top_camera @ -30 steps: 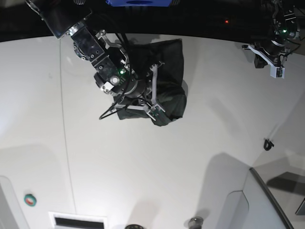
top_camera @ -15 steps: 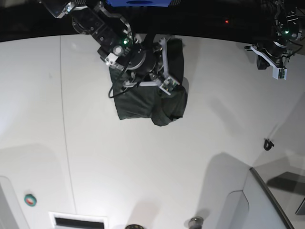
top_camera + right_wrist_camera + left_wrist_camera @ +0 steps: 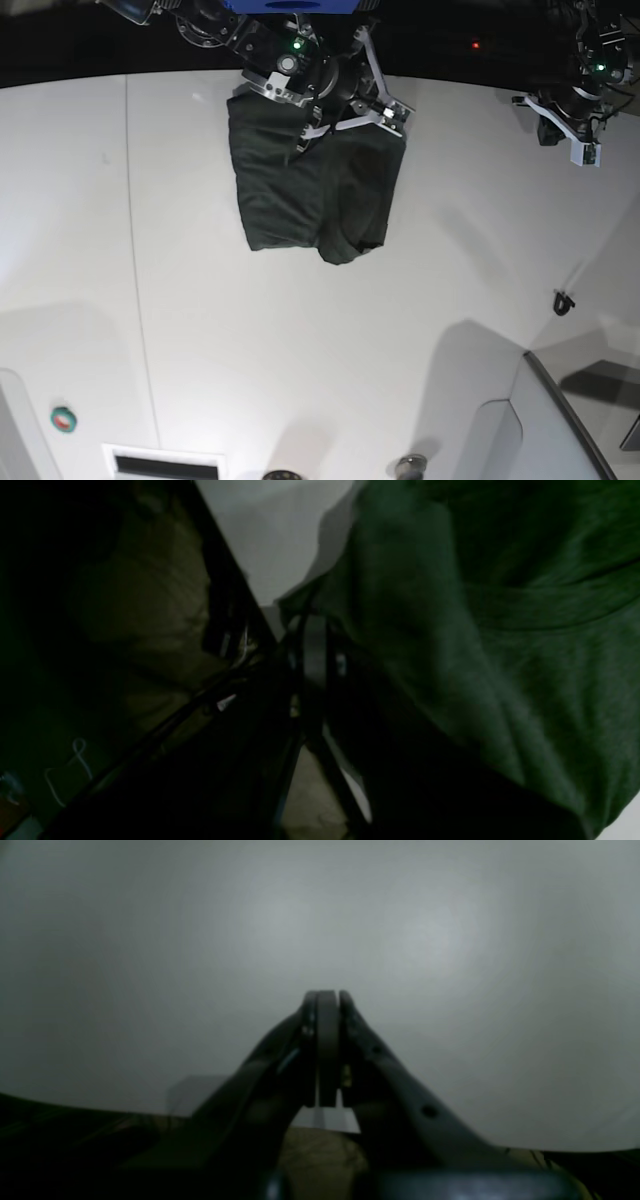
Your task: Layout the t-shirt on the table in an organized manner, then fold the t-shirt properly
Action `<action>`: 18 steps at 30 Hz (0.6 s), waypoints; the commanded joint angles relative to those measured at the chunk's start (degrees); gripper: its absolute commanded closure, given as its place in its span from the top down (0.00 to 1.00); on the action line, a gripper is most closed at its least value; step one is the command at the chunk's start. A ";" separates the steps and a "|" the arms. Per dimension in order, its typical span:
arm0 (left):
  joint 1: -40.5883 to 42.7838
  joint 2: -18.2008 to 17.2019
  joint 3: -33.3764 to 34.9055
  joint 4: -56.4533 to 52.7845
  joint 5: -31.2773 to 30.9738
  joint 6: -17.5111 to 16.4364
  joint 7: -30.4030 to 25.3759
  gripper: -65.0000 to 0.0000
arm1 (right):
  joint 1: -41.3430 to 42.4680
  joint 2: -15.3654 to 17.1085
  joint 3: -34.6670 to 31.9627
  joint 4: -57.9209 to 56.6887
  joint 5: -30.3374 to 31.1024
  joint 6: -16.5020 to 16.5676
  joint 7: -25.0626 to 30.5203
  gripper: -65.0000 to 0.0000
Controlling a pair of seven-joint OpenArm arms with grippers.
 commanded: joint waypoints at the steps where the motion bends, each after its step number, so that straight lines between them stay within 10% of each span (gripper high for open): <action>1: 0.09 -1.10 -0.42 0.83 -0.34 0.07 -1.10 0.00 | 0.26 -0.64 -0.17 0.92 0.05 0.08 1.21 0.00; 10: 0.09 -1.98 -0.42 0.74 -0.34 0.07 -1.10 0.00 | -0.17 -0.47 -0.43 4.70 0.14 0.17 1.21 0.29; 18: 0.09 -2.34 -0.42 0.74 -0.34 0.07 -1.19 0.00 | 2.73 0.41 10.20 13.31 0.14 -0.10 1.30 0.29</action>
